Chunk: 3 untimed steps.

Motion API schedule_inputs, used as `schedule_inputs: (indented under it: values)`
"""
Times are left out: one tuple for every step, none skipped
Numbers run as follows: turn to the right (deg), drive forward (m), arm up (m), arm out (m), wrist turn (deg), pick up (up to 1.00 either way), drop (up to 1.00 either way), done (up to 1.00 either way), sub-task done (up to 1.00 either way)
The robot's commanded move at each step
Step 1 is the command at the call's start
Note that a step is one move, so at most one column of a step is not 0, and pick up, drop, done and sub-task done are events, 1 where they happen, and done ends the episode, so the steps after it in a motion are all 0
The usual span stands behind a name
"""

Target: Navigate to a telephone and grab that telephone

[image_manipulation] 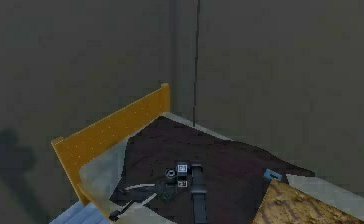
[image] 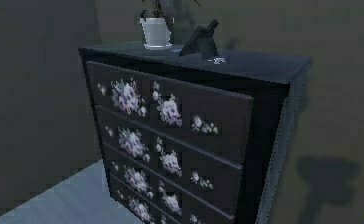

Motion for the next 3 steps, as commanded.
schedule_inputs:
  values:
    - [0.0,0.00,0.00,0.00,45.0,0.00,0.00,0.00,0.00]
    - [0.0,0.00,0.00,0.00,30.0,0.00,0.00,0.00,0.00]
    - [0.0,0.00,-0.30,0.00,0.0,0.00,0.00,0.00,0.00]
